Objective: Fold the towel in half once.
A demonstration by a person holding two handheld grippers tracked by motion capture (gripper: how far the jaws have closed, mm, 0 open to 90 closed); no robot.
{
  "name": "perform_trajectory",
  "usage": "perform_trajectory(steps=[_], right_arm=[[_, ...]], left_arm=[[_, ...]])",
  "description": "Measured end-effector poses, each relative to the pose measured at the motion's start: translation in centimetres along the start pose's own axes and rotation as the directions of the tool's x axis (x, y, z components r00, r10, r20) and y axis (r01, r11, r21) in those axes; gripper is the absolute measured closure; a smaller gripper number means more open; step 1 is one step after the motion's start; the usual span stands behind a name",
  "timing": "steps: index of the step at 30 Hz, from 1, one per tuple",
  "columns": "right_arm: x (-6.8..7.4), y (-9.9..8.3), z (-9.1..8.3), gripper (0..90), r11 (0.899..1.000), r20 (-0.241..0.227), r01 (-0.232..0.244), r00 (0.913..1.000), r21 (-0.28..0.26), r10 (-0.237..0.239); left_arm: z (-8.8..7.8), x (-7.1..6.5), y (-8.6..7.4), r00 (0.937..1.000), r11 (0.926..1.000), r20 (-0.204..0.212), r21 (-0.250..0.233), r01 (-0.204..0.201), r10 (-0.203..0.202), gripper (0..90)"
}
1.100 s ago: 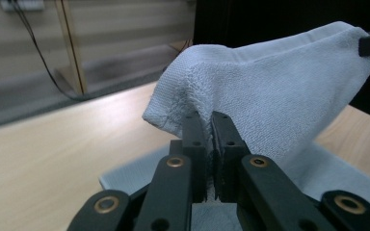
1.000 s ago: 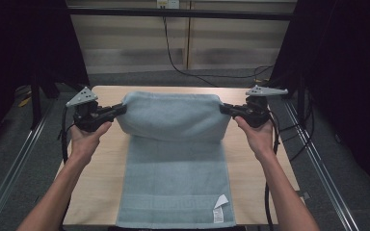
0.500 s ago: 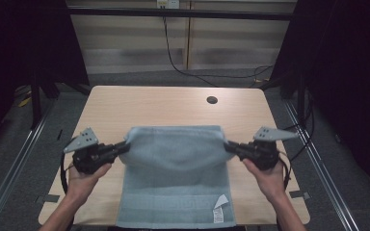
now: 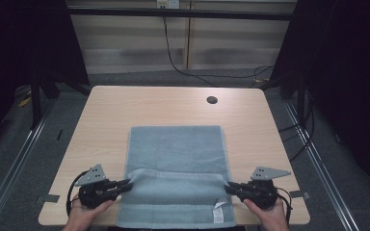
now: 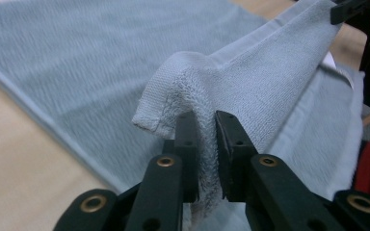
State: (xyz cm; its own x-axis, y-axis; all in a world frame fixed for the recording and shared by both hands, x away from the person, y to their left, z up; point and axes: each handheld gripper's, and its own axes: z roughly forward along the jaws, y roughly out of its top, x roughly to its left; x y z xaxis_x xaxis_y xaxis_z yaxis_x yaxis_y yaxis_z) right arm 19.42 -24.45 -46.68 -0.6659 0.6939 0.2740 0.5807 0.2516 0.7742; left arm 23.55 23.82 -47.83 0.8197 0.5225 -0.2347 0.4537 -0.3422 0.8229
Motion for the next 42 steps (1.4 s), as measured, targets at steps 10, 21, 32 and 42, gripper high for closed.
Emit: perform_trajectory(steps=[10,21,32,42], right_arm=[[2.3,-3.1,-2.8,70.6,0.999,-0.022,-0.008,0.9997,0.035,0.009],[0.2,1.1,1.3,58.6,0.998,-0.022,0.035,0.9992,0.047,-0.034],[1.5,0.2,4.4,67.6,0.982,-0.151,0.064,0.9878,0.177,-0.037],[4.6,-1.7,1.2,64.4,0.99,-0.2,0.076,0.9784,0.119,-0.051]], left_arm=[[-1.8,-2.7,-1.8,0.995,0.9989,0.097,0.039,-0.027,0.023,67.7],[0.1,0.8,2.9,0.9987,0.9993,0.047,-0.033,-0.018,0.02,56.4],[3.0,0.7,1.1,0.9942,0.9906,0.108,0.137,-0.005,-0.009,49.9],[0.2,-2.5,0.6,0.9718,0.9983,0.234,0.042,-0.04,0.029,50.9]])
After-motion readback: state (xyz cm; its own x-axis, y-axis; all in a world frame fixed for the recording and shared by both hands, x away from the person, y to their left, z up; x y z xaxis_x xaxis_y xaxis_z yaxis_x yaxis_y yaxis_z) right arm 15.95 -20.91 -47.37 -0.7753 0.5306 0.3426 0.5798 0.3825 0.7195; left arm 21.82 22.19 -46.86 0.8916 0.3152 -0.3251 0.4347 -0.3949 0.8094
